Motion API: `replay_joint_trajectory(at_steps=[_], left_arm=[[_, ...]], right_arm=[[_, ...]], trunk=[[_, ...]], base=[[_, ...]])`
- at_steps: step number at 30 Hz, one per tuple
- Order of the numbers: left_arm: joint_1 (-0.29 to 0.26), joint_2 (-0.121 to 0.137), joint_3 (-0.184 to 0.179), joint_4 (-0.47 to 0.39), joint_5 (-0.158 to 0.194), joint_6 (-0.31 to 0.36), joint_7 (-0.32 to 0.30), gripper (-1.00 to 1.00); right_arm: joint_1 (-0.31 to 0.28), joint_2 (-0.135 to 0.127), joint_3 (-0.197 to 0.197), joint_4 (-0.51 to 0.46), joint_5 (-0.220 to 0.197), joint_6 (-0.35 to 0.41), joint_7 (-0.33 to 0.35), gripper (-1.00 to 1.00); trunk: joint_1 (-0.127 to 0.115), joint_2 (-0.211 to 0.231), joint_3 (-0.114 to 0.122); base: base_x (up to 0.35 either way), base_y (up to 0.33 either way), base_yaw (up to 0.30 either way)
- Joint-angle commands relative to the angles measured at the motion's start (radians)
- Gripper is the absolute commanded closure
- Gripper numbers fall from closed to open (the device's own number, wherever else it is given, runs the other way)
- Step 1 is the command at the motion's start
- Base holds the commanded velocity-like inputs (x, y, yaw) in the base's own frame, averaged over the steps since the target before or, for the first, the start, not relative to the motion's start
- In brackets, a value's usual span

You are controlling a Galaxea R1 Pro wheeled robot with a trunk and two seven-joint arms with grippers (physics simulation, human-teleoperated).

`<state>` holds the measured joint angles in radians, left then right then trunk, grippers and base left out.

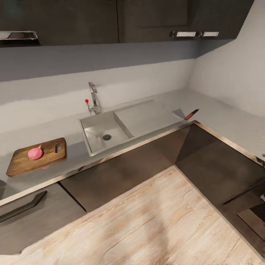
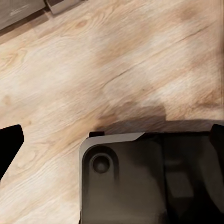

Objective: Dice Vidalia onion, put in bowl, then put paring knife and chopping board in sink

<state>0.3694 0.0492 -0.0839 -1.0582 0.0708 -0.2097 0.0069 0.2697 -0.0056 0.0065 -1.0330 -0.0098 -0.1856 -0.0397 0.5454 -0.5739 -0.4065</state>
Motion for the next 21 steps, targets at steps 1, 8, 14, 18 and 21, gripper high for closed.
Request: replay_joint_trajectory(at_steps=[1, 8, 14, 18, 21], left_arm=[[0.0, 0.001, -0.002, 0.006, 0.007, -0.002, 0.001, -1.0], [-0.001, 0.001, -0.003, 0.01, 0.007, -0.002, 0.001, -1.0], [-0.001, 0.001, -0.004, 0.01, 0.007, -0.002, 0.001, -1.0], [-0.001, 0.001, -0.004, 0.01, 0.007, -0.002, 0.001, -1.0], [-0.001, 0.001, -0.004, 0.01, 0.007, -0.002, 0.001, -1.0]], right_arm=[[0.0, 0.0, 0.001, -0.001, -0.001, -0.002, -0.003, -1.0], [0.0, 0.0, 0.001, 0.0, -0.001, -0.002, -0.003, -1.0], [0.0, 0.0, 0.001, 0.0, -0.001, -0.002, -0.004, -1.0], [0.0, 0.0, 0.001, 0.001, -0.001, -0.002, -0.004, -1.0], [0.0, 0.0, 0.001, 0.001, -0.001, -0.002, -0.005, -1.0]], trunk=[[0.0, -0.001, 0.0], [0.0, -0.001, 0.007], [0.0, -0.001, 0.013], [0.0, -0.001, 0.018], [0.0, -0.001, 0.019]], base=[[0.0, 0.0, -0.248], [0.0, 0.0, -0.24], [0.0, 0.0, -0.228], [0.0, 0.0, -0.217], [0.0, 0.0, -0.109]])
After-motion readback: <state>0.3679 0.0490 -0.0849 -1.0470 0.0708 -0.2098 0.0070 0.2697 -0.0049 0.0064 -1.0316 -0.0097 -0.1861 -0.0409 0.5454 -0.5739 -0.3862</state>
